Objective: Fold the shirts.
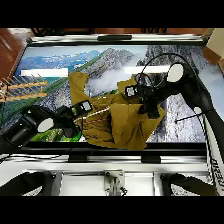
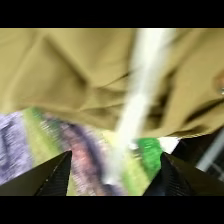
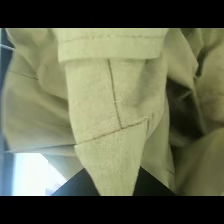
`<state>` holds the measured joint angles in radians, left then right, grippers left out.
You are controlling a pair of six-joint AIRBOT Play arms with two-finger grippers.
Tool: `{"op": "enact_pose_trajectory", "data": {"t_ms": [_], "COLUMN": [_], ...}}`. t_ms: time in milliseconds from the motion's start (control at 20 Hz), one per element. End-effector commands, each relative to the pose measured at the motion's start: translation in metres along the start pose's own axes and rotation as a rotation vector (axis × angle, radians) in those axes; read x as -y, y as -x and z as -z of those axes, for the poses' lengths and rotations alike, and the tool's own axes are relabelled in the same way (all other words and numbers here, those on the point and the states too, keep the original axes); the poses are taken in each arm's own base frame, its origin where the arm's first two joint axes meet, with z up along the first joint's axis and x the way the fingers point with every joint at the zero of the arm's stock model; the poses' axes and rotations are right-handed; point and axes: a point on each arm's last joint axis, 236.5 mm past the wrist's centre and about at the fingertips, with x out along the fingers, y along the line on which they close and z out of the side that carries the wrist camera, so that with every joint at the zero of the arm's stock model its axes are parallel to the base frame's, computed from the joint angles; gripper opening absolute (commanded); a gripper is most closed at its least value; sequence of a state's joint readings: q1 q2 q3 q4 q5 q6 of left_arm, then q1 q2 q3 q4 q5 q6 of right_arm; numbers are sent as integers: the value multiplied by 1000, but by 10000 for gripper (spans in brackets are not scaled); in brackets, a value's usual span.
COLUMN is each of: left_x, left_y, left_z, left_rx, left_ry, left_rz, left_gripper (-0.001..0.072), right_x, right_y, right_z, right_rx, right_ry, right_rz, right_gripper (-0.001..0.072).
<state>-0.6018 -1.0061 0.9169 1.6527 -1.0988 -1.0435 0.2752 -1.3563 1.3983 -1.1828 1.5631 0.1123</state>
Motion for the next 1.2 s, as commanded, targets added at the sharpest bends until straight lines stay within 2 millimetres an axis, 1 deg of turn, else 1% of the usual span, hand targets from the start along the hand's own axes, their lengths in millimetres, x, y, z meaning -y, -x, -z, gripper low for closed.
{"op": "enact_pose_trajectory", "data": {"t_ms": [0,150,250,300,350,400,450,550,650,700,750,850,900,1050,1100,1150], "left_x": [-35,-67,-92,-95,-91,-83,-72,-57,-53,-55,-63,-79,-79,-59,-53,-46], "left_y": [13,45,65,67,64,58,51,36,14,3,-8,-25,-30,-38,-41,-48], "left_z": [20,33,46,51,50,43,30,1,-18,-24,-27,-37,-45,-91,-101,-106], "left_rx": [-35,-17,17,36,66,102,142,192,208,214,228,279,305,408,426,421], "left_ry": [60,177,358,454,578,696,798,893,1000,1028,1053,1088,1098,1107,1103,1096], "left_rz": [-72,-135,-194,-183,-126,-42,63,236,343,367,359,344,375,585,626,654], "left_gripper": [657,657,654,651,613,552,527,530,540,539,538,538,537,538,538,538], "right_x": [-11,-15,-23,-27,-31,-35,-39,-44,-46,-48,-51,-58,-59,-59,-60,-61], "right_y": [9,18,28,36,42,48,54,65,72,74,75,77,78,78,78,78], "right_z": [-2,-5,-8,-10,-10,-10,-8,-3,-3,-4,-5,-4,-4,-5,-4,-4], "right_rx": [-5,-4,-4,-3,-8,-17,-29,-61,-62,-60,-60,-65,-65,-65,-66,-67], "right_ry": [-43,-72,-69,-72,-77,-87,-96,-109,-142,-157,-158,-160,-159,-170,-170,-170], "right_rz": [-13,5,14,27,39,54,67,99,124,128,124,110,108,109,106,102], "right_gripper": [55,55,54,54,55,55,55,55,55,55,55,55,55,55,55,55]}}
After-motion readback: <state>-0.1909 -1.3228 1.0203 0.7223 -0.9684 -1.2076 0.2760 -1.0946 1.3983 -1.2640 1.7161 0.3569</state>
